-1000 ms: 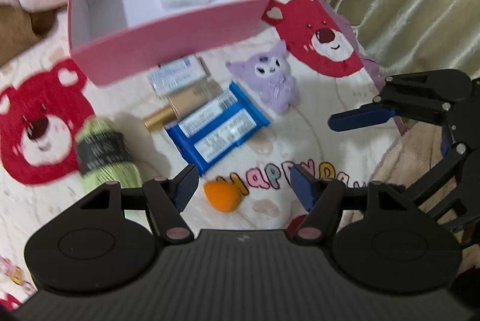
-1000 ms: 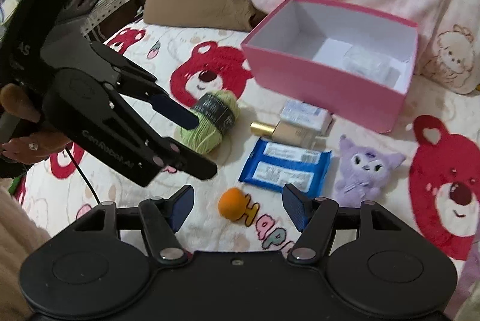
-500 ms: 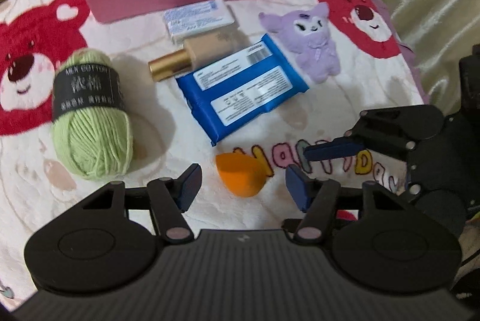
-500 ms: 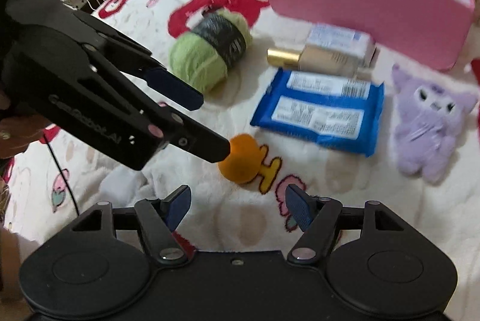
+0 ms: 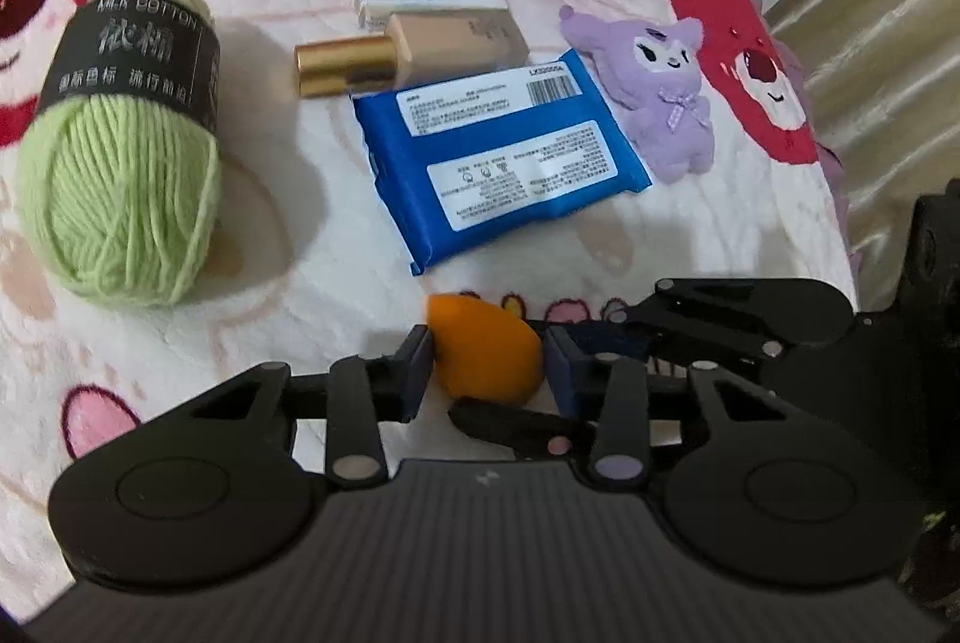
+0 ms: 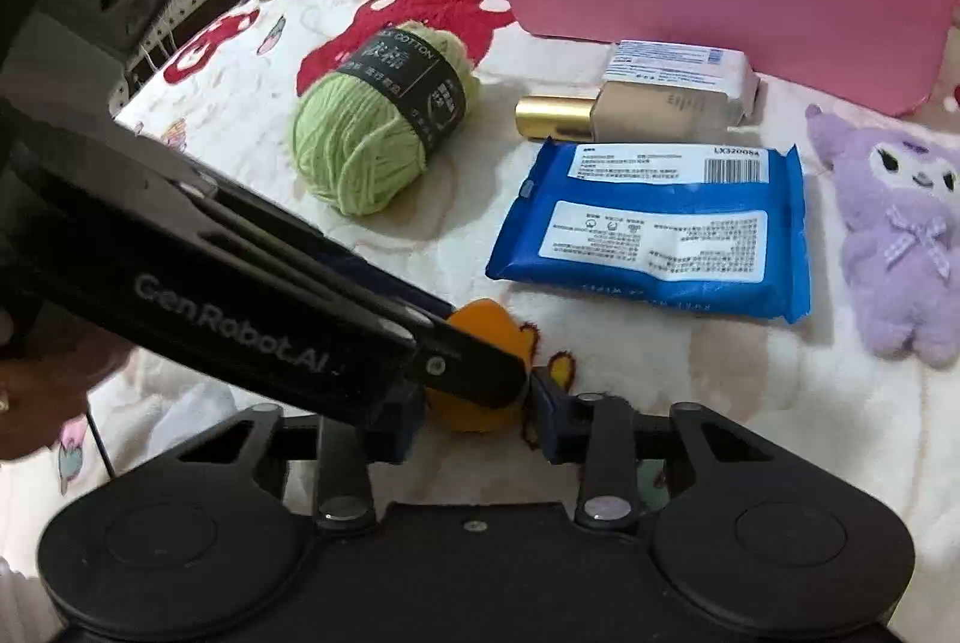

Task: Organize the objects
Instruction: 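Move the left tool down and close it on the orange sponge, then carry the orange sponge with the left gripper into the pink box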

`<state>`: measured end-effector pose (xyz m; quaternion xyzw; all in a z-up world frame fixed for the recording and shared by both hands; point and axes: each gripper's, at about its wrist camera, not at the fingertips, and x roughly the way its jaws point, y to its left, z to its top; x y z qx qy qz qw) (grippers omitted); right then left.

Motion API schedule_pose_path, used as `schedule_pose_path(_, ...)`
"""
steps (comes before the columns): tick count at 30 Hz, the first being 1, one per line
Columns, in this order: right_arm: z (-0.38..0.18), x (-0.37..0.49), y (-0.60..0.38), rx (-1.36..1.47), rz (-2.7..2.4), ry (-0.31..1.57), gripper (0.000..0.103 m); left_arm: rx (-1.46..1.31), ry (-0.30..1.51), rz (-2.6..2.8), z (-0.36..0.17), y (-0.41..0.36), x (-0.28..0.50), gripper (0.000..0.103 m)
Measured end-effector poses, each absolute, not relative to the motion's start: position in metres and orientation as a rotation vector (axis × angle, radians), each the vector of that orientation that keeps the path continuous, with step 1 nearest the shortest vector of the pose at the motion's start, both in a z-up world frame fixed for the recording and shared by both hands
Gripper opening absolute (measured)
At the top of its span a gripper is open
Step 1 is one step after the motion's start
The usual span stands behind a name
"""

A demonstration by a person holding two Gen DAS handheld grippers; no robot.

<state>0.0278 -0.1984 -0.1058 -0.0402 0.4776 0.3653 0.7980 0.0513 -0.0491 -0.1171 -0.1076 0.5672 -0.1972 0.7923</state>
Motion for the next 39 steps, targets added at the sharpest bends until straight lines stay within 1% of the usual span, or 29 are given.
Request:
schedule_pose_path(7, -0.091, 0.018, -0.195, -0.107, 0.764, 0.991, 0.041, -0.249, 1.177, -0.428, -0.103, -0.046, 0.039, 0.038)
schedule_pose_path(15, -0.048, 0.016, -0.203, -0.013, 0.778, 0.925, 0.041, -0.195, 1.098, -0.458, -0.048, -0.043, 0.03, 0.038)
schedule_pose_path(23, 0.002, 0.015, -0.209, -0.042, 0.762, 0.867, 0.041, -0.178, 1.042, -0.484, 0.004, -0.049, 0.03, 0.037)
schedule_pose_path(31, 0.041, 0.019, -0.208, -0.064, 0.773, 0.76, 0.041, -0.128, 0.96, -0.49, 0.051, -0.046, 0.034, 0.038)
schedule_pose_path(35, 0.053, 0.027, -0.203, -0.074, 0.777, 0.73, 0.041, -0.102, 0.958, -0.48, 0.068, -0.046, 0.045, 0.038)
schedule_pose_path(39, 0.07, 0.052, -0.195, -0.073, 0.773, 0.712, 0.041, -0.081, 0.951, -0.449, 0.088, -0.043, 0.069, 0.038)
